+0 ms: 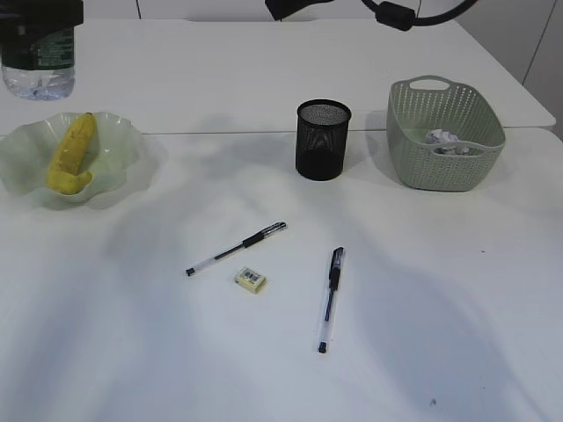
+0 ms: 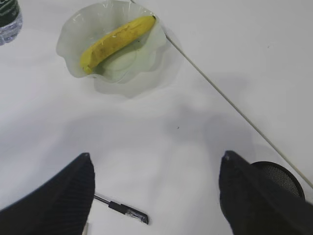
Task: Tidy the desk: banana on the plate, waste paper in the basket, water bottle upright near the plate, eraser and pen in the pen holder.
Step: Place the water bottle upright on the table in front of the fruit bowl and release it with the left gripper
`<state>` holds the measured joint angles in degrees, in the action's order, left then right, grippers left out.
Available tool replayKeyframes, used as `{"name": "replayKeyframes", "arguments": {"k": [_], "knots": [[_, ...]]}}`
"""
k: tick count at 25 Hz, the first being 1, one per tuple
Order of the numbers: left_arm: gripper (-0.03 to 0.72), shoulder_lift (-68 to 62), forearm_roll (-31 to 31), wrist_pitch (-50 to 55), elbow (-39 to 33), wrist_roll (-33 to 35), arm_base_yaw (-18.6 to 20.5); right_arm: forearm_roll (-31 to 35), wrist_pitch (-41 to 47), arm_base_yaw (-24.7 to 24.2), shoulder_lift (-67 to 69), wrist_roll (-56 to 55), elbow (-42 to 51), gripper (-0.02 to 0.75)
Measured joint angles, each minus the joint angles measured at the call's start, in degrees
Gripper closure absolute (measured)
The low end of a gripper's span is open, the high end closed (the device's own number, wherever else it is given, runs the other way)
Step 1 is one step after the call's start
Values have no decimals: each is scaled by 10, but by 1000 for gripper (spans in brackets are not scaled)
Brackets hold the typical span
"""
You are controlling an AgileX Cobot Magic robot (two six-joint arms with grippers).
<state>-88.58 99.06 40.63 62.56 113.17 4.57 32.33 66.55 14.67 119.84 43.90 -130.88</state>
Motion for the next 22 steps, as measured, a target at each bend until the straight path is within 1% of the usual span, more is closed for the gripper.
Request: {"name": "replayKeyframes", "arguments": {"k": [5,9,16,22], "knots": [[300,0,0,127,-26,23,69,0,0,0,0,3,0,148],[300,0,0,179,-51,36,104,0,-7,0,0,3,0,148],[300,0,0,209,-114,87,137,-1,-12,0,0,8,0,148],[300,0,0,216,-166,146,142,-10,-16,0,3,10,0,148]]}}
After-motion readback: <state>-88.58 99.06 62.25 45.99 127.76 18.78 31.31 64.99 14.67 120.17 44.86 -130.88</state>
